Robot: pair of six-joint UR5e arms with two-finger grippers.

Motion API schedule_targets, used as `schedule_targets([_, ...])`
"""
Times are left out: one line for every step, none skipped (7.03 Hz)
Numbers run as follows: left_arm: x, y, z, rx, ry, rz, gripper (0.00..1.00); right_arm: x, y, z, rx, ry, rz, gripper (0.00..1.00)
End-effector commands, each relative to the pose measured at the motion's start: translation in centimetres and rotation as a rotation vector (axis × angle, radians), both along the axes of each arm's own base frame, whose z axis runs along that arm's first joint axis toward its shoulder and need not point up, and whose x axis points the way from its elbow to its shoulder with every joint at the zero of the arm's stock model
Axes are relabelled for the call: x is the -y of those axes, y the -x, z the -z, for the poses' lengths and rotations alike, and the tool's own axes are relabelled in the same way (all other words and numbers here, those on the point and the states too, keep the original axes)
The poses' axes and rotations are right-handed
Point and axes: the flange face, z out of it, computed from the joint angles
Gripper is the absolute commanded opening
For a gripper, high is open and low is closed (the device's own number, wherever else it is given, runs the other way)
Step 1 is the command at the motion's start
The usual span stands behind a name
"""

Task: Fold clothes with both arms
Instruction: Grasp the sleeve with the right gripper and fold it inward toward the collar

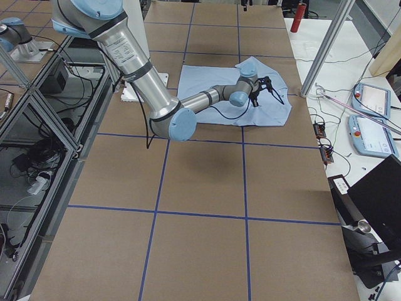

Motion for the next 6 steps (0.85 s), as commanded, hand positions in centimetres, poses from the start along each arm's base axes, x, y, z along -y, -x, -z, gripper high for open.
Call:
schedule_targets([0.2, 0.2, 0.3, -0.004, 0.005, 0.01, 1.0, 4.3, 5.7, 2.8, -0.145, 0.029, -0.11, 0.0])
schedule_targets([0.3, 0.1, 0.4, -0.006, 0.005, 0.012, 1.0, 4.6, 5.9, 2.5, -0.155, 0.027, -0.118, 0.91])
schedule_targets([0.5, -0.1, 0.9, -0.016, 0.022, 0.03, 1.0, 4.6, 5.8, 2.8, -0.148, 0.023, -0.121, 1.0])
schedule_targets([0.5, -0.3, 0.9, -0.02, 0.035, 0.037, 1.0, 5.2, 5.1, 2.7, -0.147, 0.029, -0.135, 1.0])
schedule_targets([0.9, -0.4, 1.5, -0.024, 0.032, 0.042, 1.0, 6.0, 4.1, 2.7, -0.141, 0.038, -0.146, 1.0])
schedule_targets([1.8, -0.9, 2.8, -0.043, 0.069, 0.083, 1.0, 6.5, 3.3, 3.4, -0.114, 0.058, -0.124, 1.0])
